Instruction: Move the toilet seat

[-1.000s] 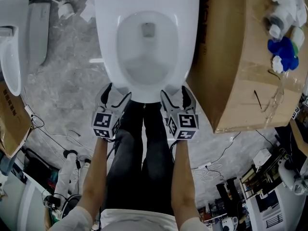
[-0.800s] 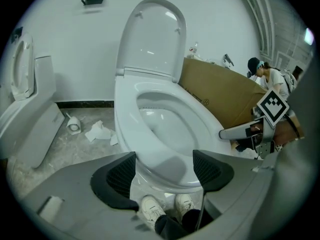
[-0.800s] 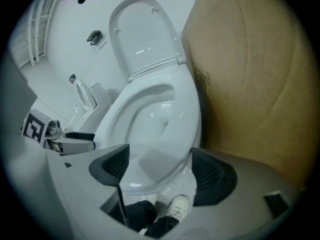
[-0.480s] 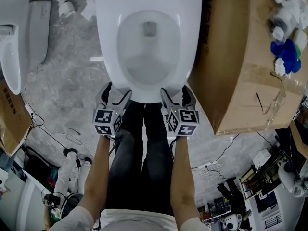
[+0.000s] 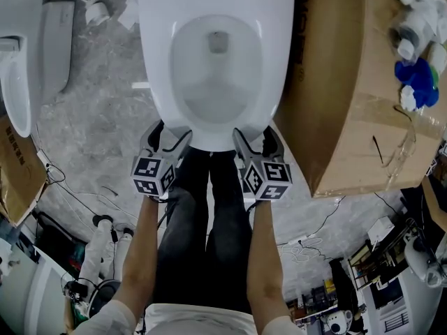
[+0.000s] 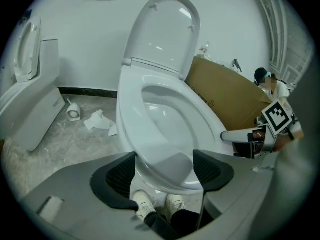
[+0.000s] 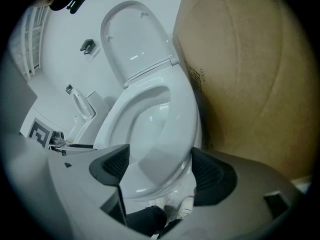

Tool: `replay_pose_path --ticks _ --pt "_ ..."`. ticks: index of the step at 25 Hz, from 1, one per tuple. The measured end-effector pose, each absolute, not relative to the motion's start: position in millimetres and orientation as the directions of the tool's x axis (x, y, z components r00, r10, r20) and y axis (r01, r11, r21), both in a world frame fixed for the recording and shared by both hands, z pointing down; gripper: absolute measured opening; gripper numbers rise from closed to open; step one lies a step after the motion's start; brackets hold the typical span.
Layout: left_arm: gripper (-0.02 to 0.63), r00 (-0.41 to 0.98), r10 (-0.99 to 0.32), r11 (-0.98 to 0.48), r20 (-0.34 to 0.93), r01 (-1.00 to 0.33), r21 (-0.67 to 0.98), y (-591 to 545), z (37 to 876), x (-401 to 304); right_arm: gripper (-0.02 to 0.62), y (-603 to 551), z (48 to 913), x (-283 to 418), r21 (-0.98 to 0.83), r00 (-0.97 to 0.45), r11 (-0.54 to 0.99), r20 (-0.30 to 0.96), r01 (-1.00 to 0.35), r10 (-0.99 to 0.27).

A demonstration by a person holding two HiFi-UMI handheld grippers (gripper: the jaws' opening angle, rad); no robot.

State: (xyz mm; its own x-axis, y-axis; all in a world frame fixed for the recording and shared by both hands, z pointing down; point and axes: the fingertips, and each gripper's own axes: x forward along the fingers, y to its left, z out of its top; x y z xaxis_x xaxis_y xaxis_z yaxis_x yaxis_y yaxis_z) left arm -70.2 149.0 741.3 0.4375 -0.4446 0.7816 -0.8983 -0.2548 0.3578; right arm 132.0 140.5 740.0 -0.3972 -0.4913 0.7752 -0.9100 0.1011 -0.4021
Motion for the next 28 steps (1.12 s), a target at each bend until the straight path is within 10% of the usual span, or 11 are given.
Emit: replay_pose_path --ticks 28 --pt "0.348 0.479 -0.527 -0.252 0.702 -0.877 0.409 143.5 672.0 -70.5 0.289 130.7 666.6 142.6 -0.505 -0.419 0.048 0.655 -0.862 -0.629"
